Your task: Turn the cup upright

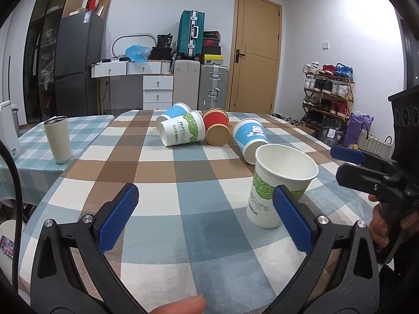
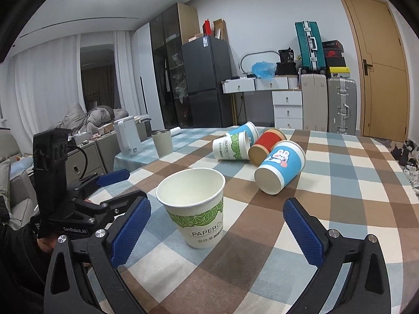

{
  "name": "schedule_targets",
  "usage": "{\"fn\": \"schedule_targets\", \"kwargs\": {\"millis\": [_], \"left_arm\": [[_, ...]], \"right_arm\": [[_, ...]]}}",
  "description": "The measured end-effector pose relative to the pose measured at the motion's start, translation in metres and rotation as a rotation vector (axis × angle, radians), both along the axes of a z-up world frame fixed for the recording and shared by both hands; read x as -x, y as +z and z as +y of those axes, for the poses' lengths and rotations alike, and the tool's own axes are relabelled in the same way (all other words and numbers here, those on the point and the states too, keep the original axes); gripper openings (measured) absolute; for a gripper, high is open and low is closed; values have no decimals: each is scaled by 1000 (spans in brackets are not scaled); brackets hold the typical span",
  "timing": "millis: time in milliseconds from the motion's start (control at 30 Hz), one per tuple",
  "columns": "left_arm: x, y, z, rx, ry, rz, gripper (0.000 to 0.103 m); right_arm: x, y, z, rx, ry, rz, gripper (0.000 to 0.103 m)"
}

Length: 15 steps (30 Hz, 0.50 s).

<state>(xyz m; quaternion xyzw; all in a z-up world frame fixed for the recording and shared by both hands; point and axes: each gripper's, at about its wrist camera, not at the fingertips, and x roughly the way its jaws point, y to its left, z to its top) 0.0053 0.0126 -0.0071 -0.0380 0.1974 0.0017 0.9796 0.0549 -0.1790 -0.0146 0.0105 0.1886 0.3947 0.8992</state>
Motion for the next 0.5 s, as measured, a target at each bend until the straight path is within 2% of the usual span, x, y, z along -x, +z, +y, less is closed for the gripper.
{"fn": "schedule_targets", "kwargs": {"millis": [500], "left_arm": [[-6, -3, -5, -5, -10, -2, 102]], "right_arm": [[3, -3, 0, -5, 12, -11, 103]]}}
